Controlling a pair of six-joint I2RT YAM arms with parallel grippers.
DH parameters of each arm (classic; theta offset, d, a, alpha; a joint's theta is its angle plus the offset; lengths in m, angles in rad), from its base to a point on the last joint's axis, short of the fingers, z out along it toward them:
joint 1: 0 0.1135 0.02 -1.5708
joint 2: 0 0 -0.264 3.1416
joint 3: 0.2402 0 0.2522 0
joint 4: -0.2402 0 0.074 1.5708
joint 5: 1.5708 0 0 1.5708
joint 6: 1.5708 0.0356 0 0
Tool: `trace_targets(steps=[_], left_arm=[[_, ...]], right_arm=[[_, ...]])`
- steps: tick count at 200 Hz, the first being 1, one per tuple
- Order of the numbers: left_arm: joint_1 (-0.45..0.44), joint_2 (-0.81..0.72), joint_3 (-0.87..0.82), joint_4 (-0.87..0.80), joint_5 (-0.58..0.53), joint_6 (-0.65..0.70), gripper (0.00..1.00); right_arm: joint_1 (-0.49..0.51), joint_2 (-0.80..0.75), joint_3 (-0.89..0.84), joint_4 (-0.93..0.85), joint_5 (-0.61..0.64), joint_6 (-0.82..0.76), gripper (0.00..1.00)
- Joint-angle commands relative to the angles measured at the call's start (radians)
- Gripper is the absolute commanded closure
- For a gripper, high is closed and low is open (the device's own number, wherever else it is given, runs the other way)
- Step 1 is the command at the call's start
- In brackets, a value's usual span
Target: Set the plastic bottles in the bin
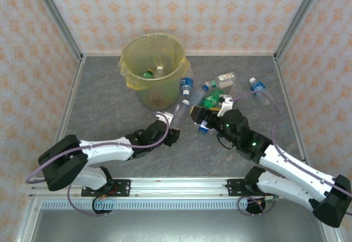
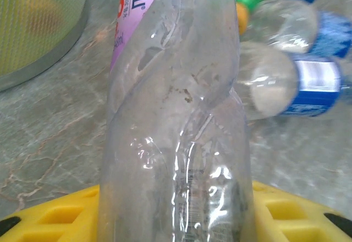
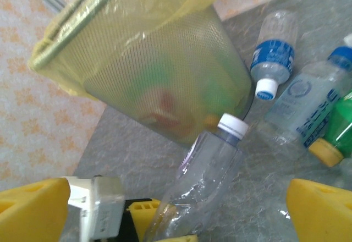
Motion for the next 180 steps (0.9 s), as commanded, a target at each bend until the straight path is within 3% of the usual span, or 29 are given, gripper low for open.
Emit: trace_targets(steps=[1,64,101,180], left_arm=[[-0.048,-0.069,-0.027,0.015,-0.080,-0.026,0.48],[-0.140,-0.257,-0.135,0.079,-0.143,-0.054,0.48],[-0.172,-0.331,-0.180,0.092,-0.162,-0.052,0.48],[-0.201,-0.390,-0.187,0.076,-0.166,-0.034,0.49]], right_arm=[[-0.010,0.056,0.050,0.019,-0.095,0.027,0.02],[-0.043,0.165,0.105,0.028,-0.212,0.046,0.13],[-0.074,0.202,0.138,0.047,-0.301,0.050,0.24],[-0.199,0.317,0.211,0.078,-0.513,0.088,0.40]])
